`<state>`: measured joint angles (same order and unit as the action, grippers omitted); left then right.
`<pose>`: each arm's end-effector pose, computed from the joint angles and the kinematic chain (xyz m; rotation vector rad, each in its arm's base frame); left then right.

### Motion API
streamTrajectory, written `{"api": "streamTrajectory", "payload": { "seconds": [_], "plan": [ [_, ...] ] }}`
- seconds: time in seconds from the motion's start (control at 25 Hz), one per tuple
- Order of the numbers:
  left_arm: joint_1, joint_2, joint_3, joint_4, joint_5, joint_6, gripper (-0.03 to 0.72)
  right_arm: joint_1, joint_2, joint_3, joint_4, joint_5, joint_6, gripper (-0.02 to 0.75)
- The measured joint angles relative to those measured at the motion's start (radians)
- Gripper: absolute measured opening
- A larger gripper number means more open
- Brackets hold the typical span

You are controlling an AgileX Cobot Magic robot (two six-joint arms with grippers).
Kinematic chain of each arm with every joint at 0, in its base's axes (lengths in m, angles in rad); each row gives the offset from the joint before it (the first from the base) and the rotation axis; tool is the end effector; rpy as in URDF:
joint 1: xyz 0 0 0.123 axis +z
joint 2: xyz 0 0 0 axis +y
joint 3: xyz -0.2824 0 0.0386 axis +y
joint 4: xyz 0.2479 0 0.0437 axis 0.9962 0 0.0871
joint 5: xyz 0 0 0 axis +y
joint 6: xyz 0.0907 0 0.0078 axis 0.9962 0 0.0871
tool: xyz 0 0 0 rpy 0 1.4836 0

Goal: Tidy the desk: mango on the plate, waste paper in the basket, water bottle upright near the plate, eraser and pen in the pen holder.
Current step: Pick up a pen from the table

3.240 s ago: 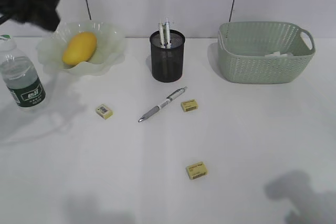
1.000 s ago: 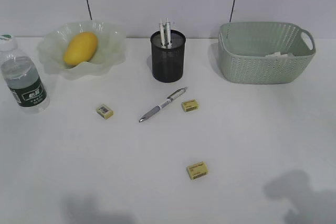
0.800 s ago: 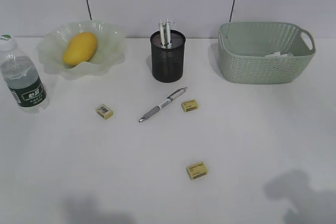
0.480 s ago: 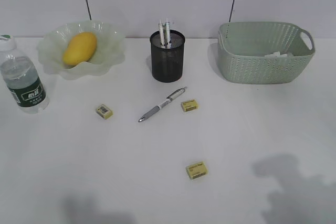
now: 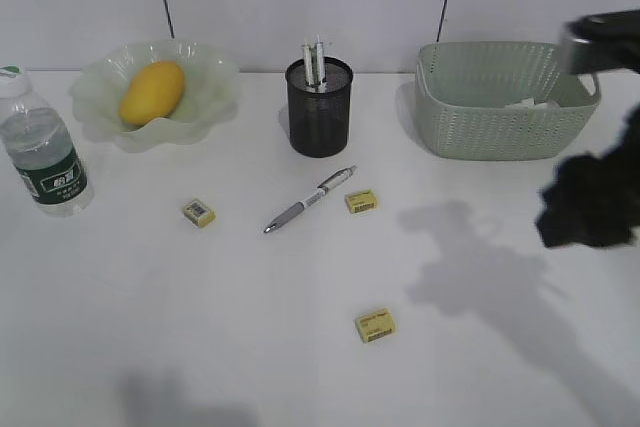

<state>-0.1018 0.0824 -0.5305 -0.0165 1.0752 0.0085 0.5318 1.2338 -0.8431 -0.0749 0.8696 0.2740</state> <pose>0.0041 -0.0017 0.2846 0.1168 2.1083 -0.0758 0.1958 0.1092 0.2645 -0.4032 2.7172 0.1324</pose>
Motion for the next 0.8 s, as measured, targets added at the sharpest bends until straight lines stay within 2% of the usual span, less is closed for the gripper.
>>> {"api": "streamTrajectory", "payload": {
  "seconds": [0.16,0.4,0.8],
  "plan": [
    [0.000,0.000,0.000,0.000,0.000,0.000,0.372,0.000,0.190,-0.136,0.015,-0.024,0.014,0.503],
    [0.000,0.000,0.000,0.000,0.000,0.000,0.372,0.000,0.389,-0.322,0.118,-0.039,0.055,0.490],
    [0.000,0.000,0.000,0.000,0.000,0.000,0.372,0.002,0.651,-0.530,0.161,-0.068,0.387,0.490]
  ]
}}
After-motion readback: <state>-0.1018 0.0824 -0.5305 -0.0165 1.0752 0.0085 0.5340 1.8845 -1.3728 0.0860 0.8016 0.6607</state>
